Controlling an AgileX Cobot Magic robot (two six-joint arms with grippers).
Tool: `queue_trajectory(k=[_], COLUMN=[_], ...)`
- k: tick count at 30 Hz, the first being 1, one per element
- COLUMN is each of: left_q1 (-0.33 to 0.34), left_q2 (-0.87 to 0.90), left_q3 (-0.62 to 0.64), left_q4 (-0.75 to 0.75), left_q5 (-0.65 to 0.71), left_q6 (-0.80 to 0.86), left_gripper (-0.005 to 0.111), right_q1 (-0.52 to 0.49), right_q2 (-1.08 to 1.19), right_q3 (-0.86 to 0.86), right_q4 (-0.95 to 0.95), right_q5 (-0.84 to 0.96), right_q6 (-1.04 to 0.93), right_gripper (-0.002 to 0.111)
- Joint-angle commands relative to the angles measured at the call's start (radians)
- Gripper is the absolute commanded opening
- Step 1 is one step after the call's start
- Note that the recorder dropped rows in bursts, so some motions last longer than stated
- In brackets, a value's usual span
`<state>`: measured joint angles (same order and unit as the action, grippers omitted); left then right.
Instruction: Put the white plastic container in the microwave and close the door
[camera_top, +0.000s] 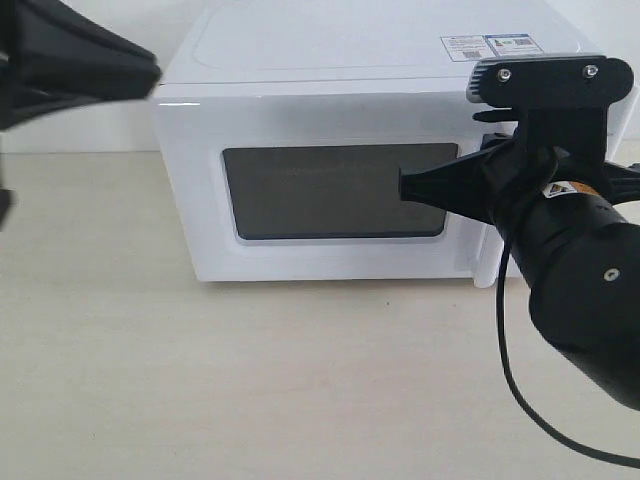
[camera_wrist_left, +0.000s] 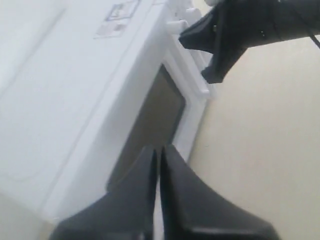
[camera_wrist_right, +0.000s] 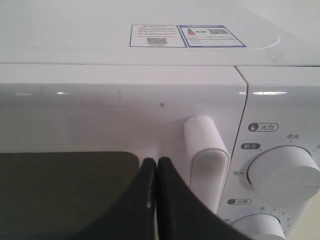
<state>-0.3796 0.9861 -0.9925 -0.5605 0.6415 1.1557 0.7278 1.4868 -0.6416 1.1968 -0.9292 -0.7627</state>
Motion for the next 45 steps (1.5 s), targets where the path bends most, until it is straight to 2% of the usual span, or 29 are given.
queue_trajectory(k=[1, 4, 8, 12, 16, 20, 21, 22, 25, 29, 31, 32, 33, 35, 37, 40, 42, 45], left_q1=[0.024, 0.058, 0.138, 0.199, 0.207, 0.207, 0.207, 0.207, 0.207, 0.207, 0.207, 0.207, 0.207, 0.220, 0.243, 0.280, 0.282, 0.298], left_q2=[-0.203, -0.337, -0.485, -0.594, -0.693, -0.762, -0.793, -0.826, -0.888, -0.972, -0.986, -0.986, -0.986, -0.986, -0.986, -0.986, -0.986, -0.986], left_q3=[0.002, 0.002, 0.002, 0.002, 0.002, 0.002, 0.010, 0.029, 0.105, 0.317, 0.465, 0.497, 0.577, 0.664, 0.735, 0.812, 0.906, 0.992], left_q4=[0.179, 0.309, 0.478, 0.602, 0.671, 0.681, 0.681, 0.672, 0.672, 0.672, 0.593, 0.560, 0.460, 0.278, 0.175, 0.184, 0.187, 0.187], left_q5=[-0.003, 0.017, 0.097, 0.266, 0.456, 0.541, 0.536, 0.516, 0.394, -0.026, -0.259, -0.301, -0.392, -0.467, -0.515, -0.573, -0.676, -0.773], left_q6=[-0.141, -0.323, -0.596, -0.863, -1.101, -1.269, -1.357, -1.437, -1.464, -1.464, -1.464, -1.464, -1.464, -1.464, -1.464, -1.374, -1.234, -1.174], left_gripper=[0.004, 0.004, 0.004, 0.004, 0.004, 0.004, 0.004, 0.004, 0.004, 0.004, 0.004, 0.004, 0.004, 0.004, 0.004, 0.004, 0.004, 0.004], right_q1=[0.003, 0.003, 0.003, 0.003, 0.003, 0.003, 0.003, 0.003, 0.003, 0.003, 0.003, 0.003, 0.003, 0.003, 0.003, 0.003, 0.003, 0.003], right_q2=[-0.010, -0.010, -0.010, -0.010, -0.010, -0.010, -0.010, -0.010, -0.010, -0.010, -0.010, -0.010, -0.010, -0.010, -0.010, -0.010, -0.010, -0.010], right_q3=[0.004, 0.004, 0.004, 0.004, 0.004, 0.004, 0.004, 0.004, 0.004, 0.004, 0.004, 0.004, 0.004, 0.004, 0.004, 0.004, 0.004, 0.004], right_q4=[-0.001, -0.001, -0.001, -0.001, -0.001, -0.001, -0.001, -0.001, -0.001, -0.001, -0.001, -0.001, -0.001, -0.001, -0.001, -0.001, -0.001, -0.001], right_q5=[-0.010, -0.010, -0.010, -0.010, -0.010, -0.010, -0.010, -0.010, -0.010, -0.010, -0.010, -0.010, -0.010, -0.010, -0.010, -0.010, -0.010, -0.010], right_q6=[-0.005, -0.005, -0.005, -0.005, -0.005, -0.005, -0.002, -0.002, -0.005, -0.002, -0.002, -0.002, -0.002, -0.002, -0.002, -0.002, -0.002, -0.002], right_gripper=[0.000, 0.000, 0.000, 0.000, 0.000, 0.000, 0.000, 0.000, 0.000, 0.000, 0.000, 0.000, 0.000, 0.000, 0.000, 0.000, 0.000, 0.000])
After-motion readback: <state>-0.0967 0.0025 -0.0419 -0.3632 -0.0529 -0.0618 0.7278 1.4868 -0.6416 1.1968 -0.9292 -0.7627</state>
